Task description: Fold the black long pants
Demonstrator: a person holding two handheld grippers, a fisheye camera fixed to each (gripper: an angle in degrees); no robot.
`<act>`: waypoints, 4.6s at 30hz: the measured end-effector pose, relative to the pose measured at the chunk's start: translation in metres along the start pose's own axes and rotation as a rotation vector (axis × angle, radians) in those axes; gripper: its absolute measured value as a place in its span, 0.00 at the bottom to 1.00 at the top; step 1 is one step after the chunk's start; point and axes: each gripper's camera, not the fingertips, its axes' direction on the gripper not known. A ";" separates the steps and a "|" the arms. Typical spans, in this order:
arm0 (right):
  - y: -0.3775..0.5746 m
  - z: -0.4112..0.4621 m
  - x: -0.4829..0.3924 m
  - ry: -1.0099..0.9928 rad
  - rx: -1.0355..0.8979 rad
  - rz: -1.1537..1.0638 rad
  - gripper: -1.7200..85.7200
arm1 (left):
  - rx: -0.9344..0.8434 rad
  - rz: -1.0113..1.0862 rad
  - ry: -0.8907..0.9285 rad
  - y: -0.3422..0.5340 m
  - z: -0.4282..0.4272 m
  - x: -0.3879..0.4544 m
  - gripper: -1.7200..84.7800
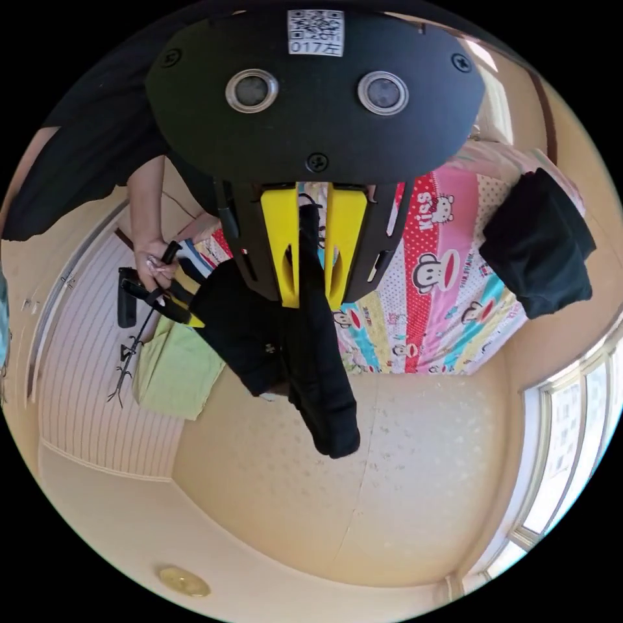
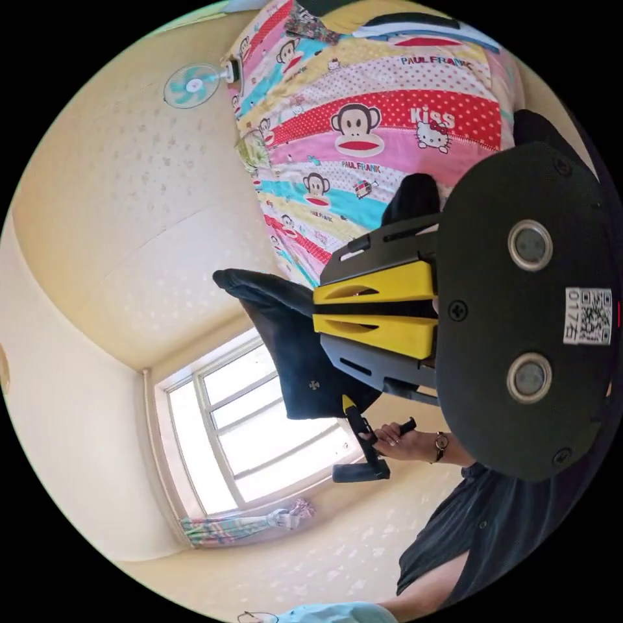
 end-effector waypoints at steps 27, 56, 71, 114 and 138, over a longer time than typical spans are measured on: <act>-0.302 0.080 -0.033 0.600 0.336 -0.140 0.10 | 0.150 0.104 -0.424 -0.409 0.116 -0.047 0.11; 0.225 0.127 0.226 0.471 -0.034 -0.053 0.03 | -0.470 -0.604 0.076 0.044 0.273 -0.294 0.18; 0.232 0.123 0.252 0.453 -0.073 -0.051 0.03 | -0.935 -0.667 0.273 -0.011 0.263 -0.345 0.09; 0.115 0.090 0.335 -0.571 -0.675 0.006 0.04 | -0.878 -0.175 0.887 -0.155 0.302 -0.156 0.22; -0.074 0.252 0.676 -0.349 -0.338 0.553 0.16 | -0.860 -0.407 1.082 -0.128 0.284 -0.307 0.05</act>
